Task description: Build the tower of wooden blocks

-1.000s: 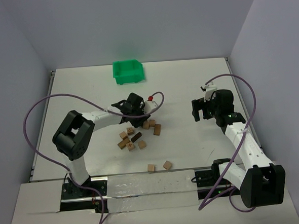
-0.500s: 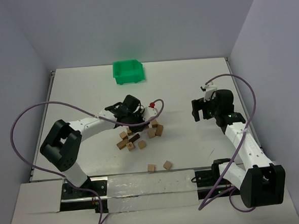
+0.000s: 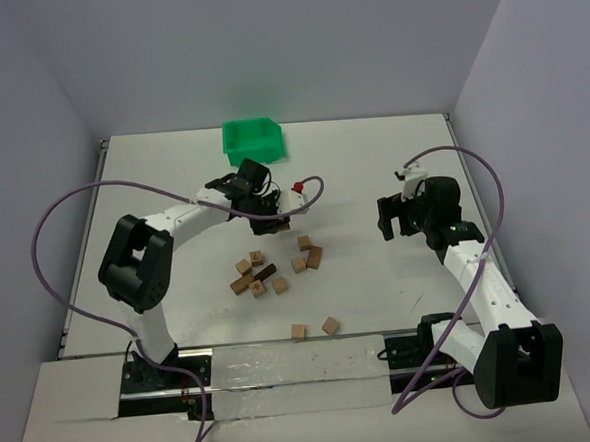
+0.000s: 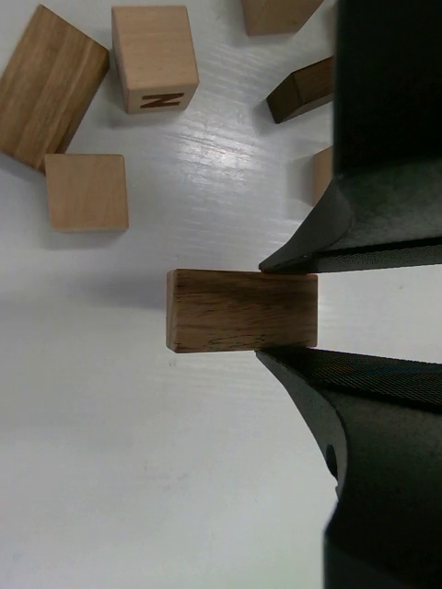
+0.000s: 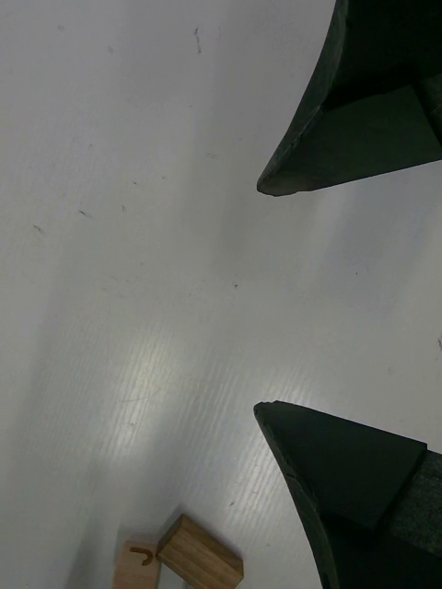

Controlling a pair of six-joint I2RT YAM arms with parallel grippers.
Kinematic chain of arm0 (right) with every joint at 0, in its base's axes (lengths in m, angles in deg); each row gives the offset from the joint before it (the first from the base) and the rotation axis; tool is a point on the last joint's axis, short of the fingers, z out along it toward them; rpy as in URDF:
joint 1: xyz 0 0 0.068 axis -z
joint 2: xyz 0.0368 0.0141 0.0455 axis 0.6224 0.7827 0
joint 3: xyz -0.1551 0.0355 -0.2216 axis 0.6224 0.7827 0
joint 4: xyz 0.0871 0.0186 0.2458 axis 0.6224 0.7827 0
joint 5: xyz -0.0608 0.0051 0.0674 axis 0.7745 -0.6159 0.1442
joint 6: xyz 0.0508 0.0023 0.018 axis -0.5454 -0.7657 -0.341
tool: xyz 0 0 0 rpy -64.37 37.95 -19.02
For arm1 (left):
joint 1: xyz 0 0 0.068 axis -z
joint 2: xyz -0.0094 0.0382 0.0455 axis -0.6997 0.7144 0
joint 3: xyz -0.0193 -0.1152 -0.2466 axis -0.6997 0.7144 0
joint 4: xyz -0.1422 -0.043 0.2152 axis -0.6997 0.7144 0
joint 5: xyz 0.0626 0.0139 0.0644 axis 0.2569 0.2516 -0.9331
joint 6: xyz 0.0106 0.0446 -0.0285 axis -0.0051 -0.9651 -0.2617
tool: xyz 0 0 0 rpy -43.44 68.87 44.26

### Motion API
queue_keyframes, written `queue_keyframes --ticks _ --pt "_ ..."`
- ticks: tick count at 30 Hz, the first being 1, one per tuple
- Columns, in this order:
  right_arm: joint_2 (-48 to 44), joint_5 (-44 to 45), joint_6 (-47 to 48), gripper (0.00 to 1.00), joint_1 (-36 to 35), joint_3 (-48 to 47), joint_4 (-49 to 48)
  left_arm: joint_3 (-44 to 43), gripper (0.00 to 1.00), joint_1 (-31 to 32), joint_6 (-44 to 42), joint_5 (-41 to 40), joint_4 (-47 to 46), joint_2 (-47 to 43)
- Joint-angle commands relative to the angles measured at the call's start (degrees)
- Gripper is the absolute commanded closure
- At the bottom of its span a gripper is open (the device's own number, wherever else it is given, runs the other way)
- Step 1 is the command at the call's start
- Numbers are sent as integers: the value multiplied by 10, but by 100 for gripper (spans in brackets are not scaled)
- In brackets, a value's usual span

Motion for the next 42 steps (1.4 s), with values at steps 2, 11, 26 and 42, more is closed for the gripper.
queue_keyframes --ticks 2,11,26,42 --pt "5 -5 9 0 3 -26 1 -51 95 -2 -48 40 40 52" --pt "5 -7 9 0 4 -27 4 -40 87 -1 -80 36 42 71" --pt "-13 -19 3 0 3 -29 14 -96 24 -2 -40 6 81 56" --pt "-46 -39 4 0 3 -22 17 159 29 -24 181 22 -17 -259"
